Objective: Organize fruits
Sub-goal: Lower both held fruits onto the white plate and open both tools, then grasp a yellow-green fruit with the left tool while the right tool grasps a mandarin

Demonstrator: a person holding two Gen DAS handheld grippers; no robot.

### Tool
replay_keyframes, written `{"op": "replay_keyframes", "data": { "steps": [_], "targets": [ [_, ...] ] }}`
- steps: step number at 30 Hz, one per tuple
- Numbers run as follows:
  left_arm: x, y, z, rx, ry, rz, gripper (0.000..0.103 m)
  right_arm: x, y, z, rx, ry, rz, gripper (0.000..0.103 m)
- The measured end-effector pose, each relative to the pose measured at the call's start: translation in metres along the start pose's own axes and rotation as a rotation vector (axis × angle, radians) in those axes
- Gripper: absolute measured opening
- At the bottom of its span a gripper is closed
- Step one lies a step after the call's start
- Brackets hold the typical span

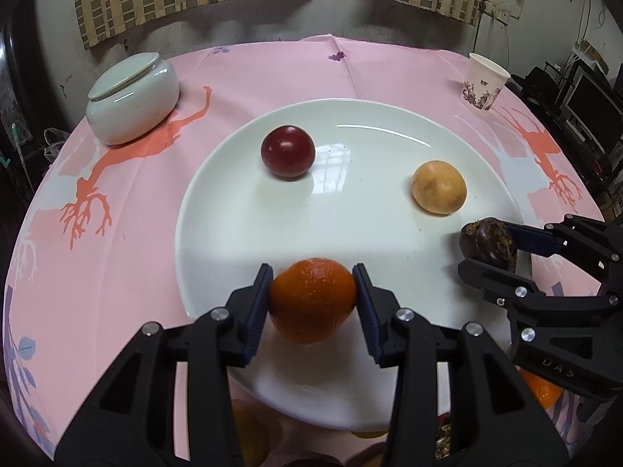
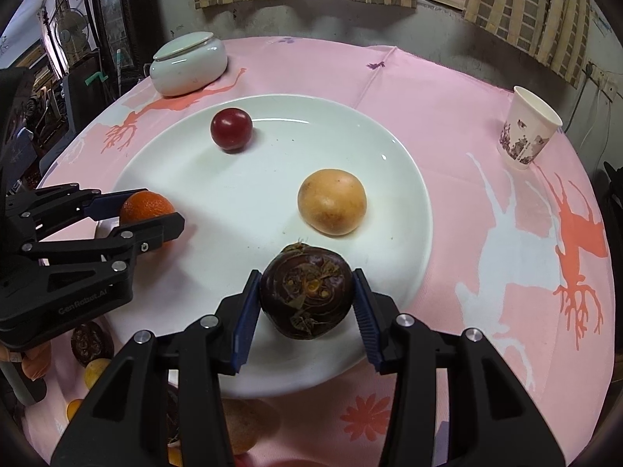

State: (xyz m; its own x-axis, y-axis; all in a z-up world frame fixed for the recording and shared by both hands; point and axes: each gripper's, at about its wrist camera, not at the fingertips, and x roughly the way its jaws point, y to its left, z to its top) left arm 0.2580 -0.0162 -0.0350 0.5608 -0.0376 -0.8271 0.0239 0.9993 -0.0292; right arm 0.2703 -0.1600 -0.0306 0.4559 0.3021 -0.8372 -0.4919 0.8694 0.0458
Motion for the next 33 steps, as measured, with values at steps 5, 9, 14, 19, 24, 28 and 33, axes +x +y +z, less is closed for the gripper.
{"op": "replay_keyframes", "data": {
  "steps": [5, 9, 14, 19, 24, 28, 33],
  "targets": [
    [0.001, -0.001, 0.001, 0.009, -0.002, 0.006, 0.043, 0.003, -0.001, 0.002, -0.002, -0.003, -0.01, 0.046],
    [0.004, -0.001, 0.003, 0.015, -0.011, 0.002, 0.043, 0.006, -0.005, 0.004, 0.007, -0.008, -0.037, 0.048],
    [-0.007, -0.002, 0.006, 0.024, -0.073, -0.011, 0.071, -0.006, -0.013, 0.003, 0.042, -0.076, -0.031, 0.065],
    [-0.042, 0.005, 0.011, 0.032, -0.147, -0.022, 0.077, -0.035, -0.021, -0.003, 0.081, -0.132, -0.006, 0.065],
    [-0.085, 0.021, 0.002, 0.016, -0.203, -0.039, 0.081, -0.08, -0.028, -0.024, 0.112, -0.183, 0.017, 0.065],
    [-0.108, 0.033, -0.016, 0.009, -0.203, -0.039, 0.082, -0.11, -0.03, -0.048, 0.139, -0.189, 0.005, 0.065],
    [-0.129, 0.045, -0.049, 0.021, -0.209, -0.019, 0.086, -0.136, -0.027, -0.084, 0.155, -0.196, -0.001, 0.066]
  ]
}}
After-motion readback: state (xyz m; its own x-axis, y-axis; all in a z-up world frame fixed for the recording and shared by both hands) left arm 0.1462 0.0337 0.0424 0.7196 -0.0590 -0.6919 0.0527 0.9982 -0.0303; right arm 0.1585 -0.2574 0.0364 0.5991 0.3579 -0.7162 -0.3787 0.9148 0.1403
